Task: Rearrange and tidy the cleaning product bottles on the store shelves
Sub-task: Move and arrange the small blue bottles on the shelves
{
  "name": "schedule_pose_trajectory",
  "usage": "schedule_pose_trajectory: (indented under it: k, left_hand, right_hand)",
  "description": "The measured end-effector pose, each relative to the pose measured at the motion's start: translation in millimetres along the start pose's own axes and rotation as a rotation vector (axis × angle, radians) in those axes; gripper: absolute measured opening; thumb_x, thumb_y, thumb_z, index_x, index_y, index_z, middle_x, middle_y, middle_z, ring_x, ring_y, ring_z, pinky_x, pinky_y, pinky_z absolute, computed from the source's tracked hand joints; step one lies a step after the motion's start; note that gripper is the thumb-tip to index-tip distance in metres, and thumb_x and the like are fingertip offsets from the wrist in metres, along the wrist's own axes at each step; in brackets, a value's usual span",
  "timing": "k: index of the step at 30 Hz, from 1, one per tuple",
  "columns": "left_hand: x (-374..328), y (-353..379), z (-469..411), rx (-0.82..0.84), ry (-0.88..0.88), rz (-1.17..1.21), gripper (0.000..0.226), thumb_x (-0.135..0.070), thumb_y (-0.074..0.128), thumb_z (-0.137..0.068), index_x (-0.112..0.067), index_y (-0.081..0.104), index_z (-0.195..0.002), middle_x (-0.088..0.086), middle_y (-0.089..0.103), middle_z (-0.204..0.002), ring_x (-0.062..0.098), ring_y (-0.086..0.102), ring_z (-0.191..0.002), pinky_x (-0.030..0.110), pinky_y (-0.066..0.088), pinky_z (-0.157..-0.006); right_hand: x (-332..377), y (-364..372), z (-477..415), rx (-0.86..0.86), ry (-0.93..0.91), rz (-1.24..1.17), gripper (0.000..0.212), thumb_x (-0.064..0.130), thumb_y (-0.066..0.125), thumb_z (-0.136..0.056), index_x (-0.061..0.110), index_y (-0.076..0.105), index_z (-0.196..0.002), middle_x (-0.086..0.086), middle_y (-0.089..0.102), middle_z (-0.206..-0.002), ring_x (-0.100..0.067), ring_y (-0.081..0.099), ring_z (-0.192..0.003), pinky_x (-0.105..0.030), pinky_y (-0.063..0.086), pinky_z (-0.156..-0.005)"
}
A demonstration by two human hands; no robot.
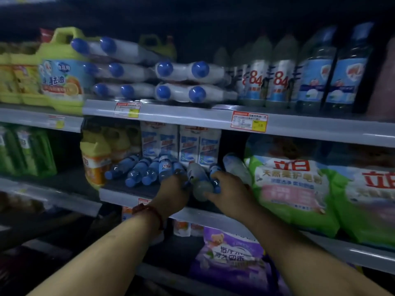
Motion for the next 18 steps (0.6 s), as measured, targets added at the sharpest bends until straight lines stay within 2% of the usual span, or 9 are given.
schedule_pose_trajectory:
  k: [2,3,5,7,9,11,13,15,18]
  left_hand:
    - [11,6,-9,0.023,-0.103,0.100,0.026,-0.014,0.060,-0.092,0.000,0.069,-0.113,0.019,0.069,-0.114,0.035,0.064,-0.109,0.035,0.051,-0.091]
    - [14,10,-12,0.049,-0.150,0.152,0.026,-0.009,0.060,-0.093,0.001,0.068,-0.116,0.020,0.069,-0.117,0.036,0.064,-0.112,0.036,0.051,-0.094]
    - [20,16,-17,0.067,-0.226,0.287,0.028,-0.002,0.056,-0.095,0.006,0.065,-0.119,0.024,0.067,-0.121,0.039,0.063,-0.115,0.039,0.053,-0.096]
    - [25,20,-21,0.058,-0.309,0.466,0.030,0.000,0.051,-0.097,0.010,0.061,-0.123,0.026,0.065,-0.122,0.041,0.061,-0.118,0.045,0.053,-0.098]
    - [33,26,-28,0.057,-0.393,0.646,0.030,0.001,0.047,-0.098,0.011,0.060,-0.123,0.025,0.066,-0.116,0.043,0.063,-0.114,0.048,0.055,-0.095]
    - [37,33,-29,0.080,-0.489,0.880,0.024,0.003,0.047,-0.099,0.010,0.063,-0.116,0.026,0.067,-0.110,0.039,0.067,-0.096,0.045,0.061,-0.081]
    - [39,37,-26,0.111,-0.553,1.079,0.019,0.005,0.050,-0.098,0.008,0.063,-0.112,0.024,0.067,-0.103,0.032,0.066,-0.086,0.037,0.062,-0.069]
    - [41,39,-25,0.137,-0.552,1.193,0.021,0.005,0.052,-0.098,0.008,0.062,-0.116,0.026,0.067,-0.110,0.034,0.066,-0.094,0.037,0.063,-0.071]
    - [45,37,-21,0.139,-0.542,1.321,0.014,0.002,0.052,-0.100,0.003,0.064,-0.107,0.019,0.070,-0.111,0.031,0.069,-0.100,0.039,0.061,-0.079]
  right_hand:
    - [-3,12,-22,0.027,0.040,0.035,0.020,0.032,0.066,-0.091,0.017,0.051,-0.088,0.003,0.048,-0.083,-0.020,0.050,-0.078,-0.027,0.029,-0.064]
    - [-5,20,-32,0.048,0.066,0.039,0.027,0.034,0.064,-0.092,0.020,0.044,-0.081,0.003,0.042,-0.078,-0.018,0.045,-0.074,-0.028,0.026,-0.059]
    - [-5,36,-50,0.119,0.117,0.063,0.029,0.042,0.063,-0.089,0.015,0.051,-0.093,-0.006,0.050,-0.092,-0.024,0.052,-0.086,-0.027,0.032,-0.060]
    - [-5,50,-62,0.176,0.149,0.116,0.066,0.056,0.056,-0.077,0.004,0.054,-0.118,-0.019,0.055,-0.117,-0.034,0.056,-0.105,-0.030,0.041,-0.075]
    - [-4,58,-71,0.174,0.184,0.139,0.085,0.063,0.049,-0.068,-0.002,0.053,-0.123,-0.024,0.055,-0.123,-0.038,0.055,-0.114,-0.035,0.047,-0.087]
    - [-3,58,-76,0.118,0.263,0.159,0.066,0.048,0.061,-0.082,0.001,0.053,-0.127,-0.021,0.054,-0.129,-0.037,0.052,-0.119,-0.035,0.049,-0.093]
    - [0,53,-80,0.057,0.309,0.152,0.046,0.036,0.067,-0.084,0.008,0.060,-0.119,-0.016,0.059,-0.124,-0.035,0.057,-0.113,-0.032,0.051,-0.082]
    - [-6,46,-82,0.008,0.376,-0.003,0.035,0.031,0.073,-0.081,0.010,0.061,-0.106,-0.013,0.062,-0.106,-0.033,0.064,-0.099,-0.030,0.049,-0.067]
    - [-20,35,-77,-0.003,0.502,-0.368,0.045,0.032,0.083,-0.071,0.005,0.061,-0.099,-0.016,0.066,-0.096,-0.035,0.068,-0.081,-0.039,0.059,-0.057]
Point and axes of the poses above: each hand's wrist, its own z-axis away from the middle knuckle, its own y-axis out of the palm, x = y × z, the point moved 7 cm from there along -z, towards the middle knuckle
